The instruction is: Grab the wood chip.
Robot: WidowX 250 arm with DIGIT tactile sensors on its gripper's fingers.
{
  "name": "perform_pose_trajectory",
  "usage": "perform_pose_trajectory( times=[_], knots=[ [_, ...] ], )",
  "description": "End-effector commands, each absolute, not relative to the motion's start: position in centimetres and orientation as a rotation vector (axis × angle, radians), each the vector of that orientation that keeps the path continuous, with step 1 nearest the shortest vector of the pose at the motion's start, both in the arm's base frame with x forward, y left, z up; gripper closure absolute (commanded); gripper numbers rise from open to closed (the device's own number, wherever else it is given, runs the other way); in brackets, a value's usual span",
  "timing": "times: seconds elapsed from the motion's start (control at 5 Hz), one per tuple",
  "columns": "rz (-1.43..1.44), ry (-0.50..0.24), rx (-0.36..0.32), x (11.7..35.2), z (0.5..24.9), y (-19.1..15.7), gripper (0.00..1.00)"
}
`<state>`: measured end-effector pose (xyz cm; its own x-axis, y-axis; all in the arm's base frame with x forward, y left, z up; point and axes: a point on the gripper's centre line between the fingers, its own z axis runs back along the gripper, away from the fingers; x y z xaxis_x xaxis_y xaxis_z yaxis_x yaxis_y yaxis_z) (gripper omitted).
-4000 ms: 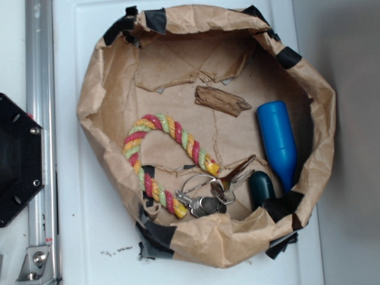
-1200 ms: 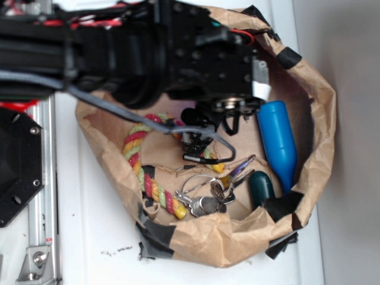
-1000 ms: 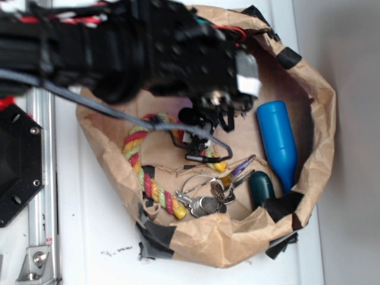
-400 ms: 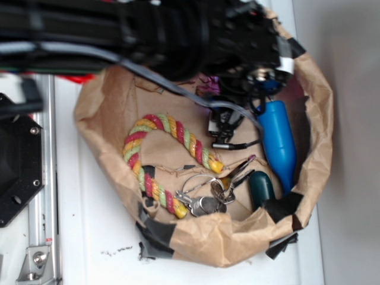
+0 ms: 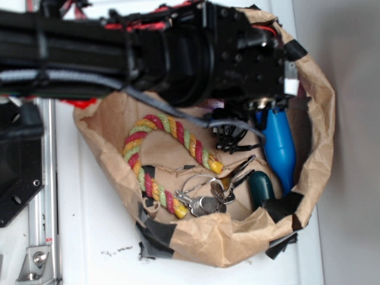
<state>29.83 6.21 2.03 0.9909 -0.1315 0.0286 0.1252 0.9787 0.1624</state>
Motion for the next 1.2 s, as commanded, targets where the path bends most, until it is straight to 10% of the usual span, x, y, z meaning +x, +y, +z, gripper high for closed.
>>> perform_pose_trajectory(
  times=[0.0, 0.4, 1.0],
  knots=[
    [-0.144, -0.060, 0.186, 29.5, 2.2, 5.5, 1.00],
    [-0.146, -0.057, 0.192, 29.5, 2.1, 5.4, 1.00],
    [-0.088, -0.106, 0.061, 26.0, 16.5, 1.9, 1.00]
  ],
)
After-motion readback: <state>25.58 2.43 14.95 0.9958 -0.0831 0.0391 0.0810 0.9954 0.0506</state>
